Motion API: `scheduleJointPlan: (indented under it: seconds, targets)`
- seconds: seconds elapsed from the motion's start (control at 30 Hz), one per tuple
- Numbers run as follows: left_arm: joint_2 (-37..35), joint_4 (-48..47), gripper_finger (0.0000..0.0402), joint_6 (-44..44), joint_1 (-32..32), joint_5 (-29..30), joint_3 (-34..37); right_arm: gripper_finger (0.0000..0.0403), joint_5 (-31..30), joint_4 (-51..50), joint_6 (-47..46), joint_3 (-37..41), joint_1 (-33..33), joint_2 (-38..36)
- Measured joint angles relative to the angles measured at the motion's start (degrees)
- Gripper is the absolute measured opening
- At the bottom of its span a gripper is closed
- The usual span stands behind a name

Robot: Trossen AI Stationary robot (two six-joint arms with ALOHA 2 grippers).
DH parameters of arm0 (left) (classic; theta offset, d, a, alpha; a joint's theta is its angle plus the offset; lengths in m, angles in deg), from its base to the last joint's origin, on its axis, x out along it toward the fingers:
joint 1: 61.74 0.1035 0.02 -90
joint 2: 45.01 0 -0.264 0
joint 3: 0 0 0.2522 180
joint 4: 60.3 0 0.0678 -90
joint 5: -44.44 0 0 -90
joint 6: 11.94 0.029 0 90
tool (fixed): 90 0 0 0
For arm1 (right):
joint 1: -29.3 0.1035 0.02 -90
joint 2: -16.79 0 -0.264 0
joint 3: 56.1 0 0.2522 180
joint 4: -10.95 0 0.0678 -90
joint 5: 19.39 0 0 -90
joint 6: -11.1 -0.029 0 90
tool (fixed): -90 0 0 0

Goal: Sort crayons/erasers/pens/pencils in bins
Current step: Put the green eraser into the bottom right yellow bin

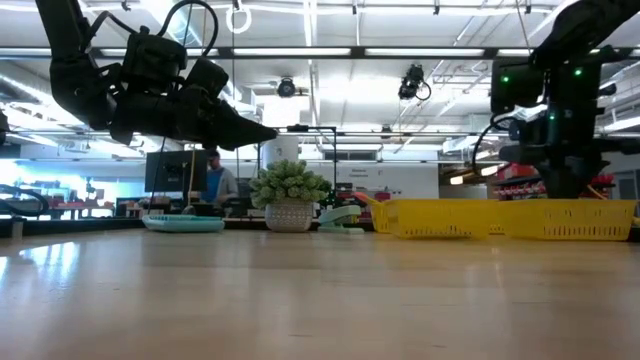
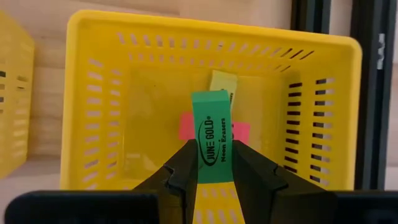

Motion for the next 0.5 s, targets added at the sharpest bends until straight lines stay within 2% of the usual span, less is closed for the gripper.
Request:
scheduleJointPlan:
  seconds: [0.2,0.5]
  targets:
    - [0.0,0.0,0.0011,0.25,0.0,0.01,0.0,0.01,1.24,1.81,3.19,0.0,-1.67,1.15]
    - [0.0,-0.81,0.0027,0.02,0.0,0.01,0.0,0.01,4.45,5.02,6.18,0.0,-1.65,11.72]
